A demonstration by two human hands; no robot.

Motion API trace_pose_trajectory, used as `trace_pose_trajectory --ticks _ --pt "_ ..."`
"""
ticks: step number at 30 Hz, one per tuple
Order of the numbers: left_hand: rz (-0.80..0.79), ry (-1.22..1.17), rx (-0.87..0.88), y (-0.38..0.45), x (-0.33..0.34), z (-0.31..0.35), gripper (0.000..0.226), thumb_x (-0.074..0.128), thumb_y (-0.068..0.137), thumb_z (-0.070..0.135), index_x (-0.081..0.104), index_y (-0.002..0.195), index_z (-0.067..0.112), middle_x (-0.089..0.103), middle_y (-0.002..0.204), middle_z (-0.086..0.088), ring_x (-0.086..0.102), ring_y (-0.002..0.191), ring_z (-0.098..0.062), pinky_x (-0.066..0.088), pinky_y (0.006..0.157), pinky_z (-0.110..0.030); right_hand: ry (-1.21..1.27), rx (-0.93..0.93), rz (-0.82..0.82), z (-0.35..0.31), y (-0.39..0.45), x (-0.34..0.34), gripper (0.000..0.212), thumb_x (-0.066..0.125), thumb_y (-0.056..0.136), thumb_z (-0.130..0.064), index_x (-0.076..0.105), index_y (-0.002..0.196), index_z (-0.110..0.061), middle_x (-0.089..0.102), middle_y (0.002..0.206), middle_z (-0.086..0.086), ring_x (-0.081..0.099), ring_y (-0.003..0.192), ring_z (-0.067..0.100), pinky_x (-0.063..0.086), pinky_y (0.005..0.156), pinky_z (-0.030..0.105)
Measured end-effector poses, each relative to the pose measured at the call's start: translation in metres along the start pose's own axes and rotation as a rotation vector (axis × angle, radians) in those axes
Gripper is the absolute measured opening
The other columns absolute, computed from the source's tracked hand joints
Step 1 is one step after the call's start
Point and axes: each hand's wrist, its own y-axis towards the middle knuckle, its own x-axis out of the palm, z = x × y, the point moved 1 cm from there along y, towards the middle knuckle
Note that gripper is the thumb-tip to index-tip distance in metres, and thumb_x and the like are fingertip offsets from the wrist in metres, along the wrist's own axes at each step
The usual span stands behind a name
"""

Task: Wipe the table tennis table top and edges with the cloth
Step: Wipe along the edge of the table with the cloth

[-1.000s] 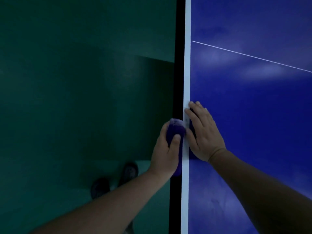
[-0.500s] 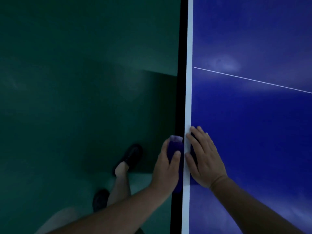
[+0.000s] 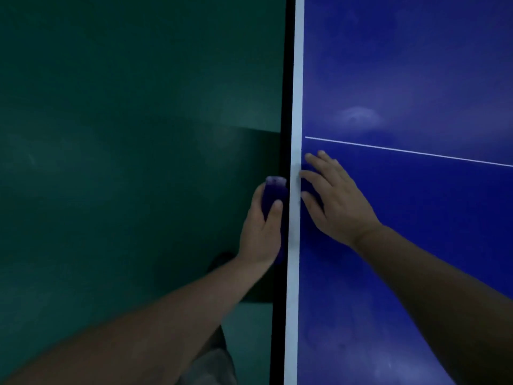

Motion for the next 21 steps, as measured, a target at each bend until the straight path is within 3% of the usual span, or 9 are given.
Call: trace_pose_trajectory --ticks 4,9,12,14,17,21 --pt "-0.075 -0.005 -0.043 -0.024 -0.002 0.0 0.033 0.046 0.1 0.041 0.041 0.13 0.053 0.063 0.123 0.018 0.06 0.112 0.0 0.048 0.093 -0.02 0.007 0.026 0.014 0.001 0.027 0.015 0.052 0.032 0.103 -0.034 0.047 0.144 -0.007 0.033 0.16 0.01 0.02 0.152 0.027 0.018 0.124 0.046" --pt "-0.027 0.099 -0.066 0.038 0.004 0.013 0.033 0.047 0.103 0.029 0.043 0.132 0.045 0.058 0.127 0.019 0.056 0.115 0.003 0.042 0.098 -0.017 -0.014 0.059 0.071 0.0 0.025 0.016 0.05 0.036 0.102 -0.036 0.05 0.144 -0.012 0.036 0.158 0.009 0.021 0.151 0.028 0.013 0.125 0.045" --pt "0.025 0.162 -0.082 0.1 0.012 0.029 0.04 0.047 0.103 0.032 0.042 0.143 0.03 0.059 0.127 0.011 0.057 0.118 -0.012 0.042 0.099 -0.028 -0.025 0.073 0.088 -0.002 0.025 0.014 0.049 0.039 0.101 -0.037 0.05 0.144 -0.016 0.037 0.157 0.011 0.021 0.151 0.029 0.01 0.125 0.046" --pt "0.046 0.167 -0.109 0.125 0.017 0.035 0.042 0.046 0.102 0.037 0.041 0.144 0.031 0.062 0.127 0.006 0.06 0.114 -0.018 0.045 0.101 -0.037 -0.015 0.069 0.092 -0.001 0.024 0.015 0.048 0.04 0.101 -0.036 0.05 0.144 -0.017 0.037 0.157 0.011 0.021 0.151 0.03 0.01 0.125 0.046" --pt "0.061 0.145 -0.134 0.112 0.017 0.034 0.041 0.045 0.102 0.041 0.042 0.142 0.037 0.064 0.123 0.007 0.062 0.108 -0.013 0.047 0.101 -0.042 -0.011 0.094 0.086 0.0 0.024 0.016 0.05 0.039 0.101 -0.039 0.049 0.144 -0.018 0.034 0.159 0.012 0.018 0.152 0.03 0.008 0.125 0.046" --pt "0.064 0.042 -0.184 0.062 0.012 0.029 0.037 0.048 0.101 0.04 0.046 0.139 0.039 0.065 0.121 0.013 0.063 0.107 -0.007 0.049 0.1 -0.039 -0.021 0.111 0.073 0.001 0.026 0.016 0.051 0.039 0.1 -0.041 0.049 0.145 -0.019 0.032 0.16 0.012 0.017 0.152 0.031 0.006 0.125 0.046"
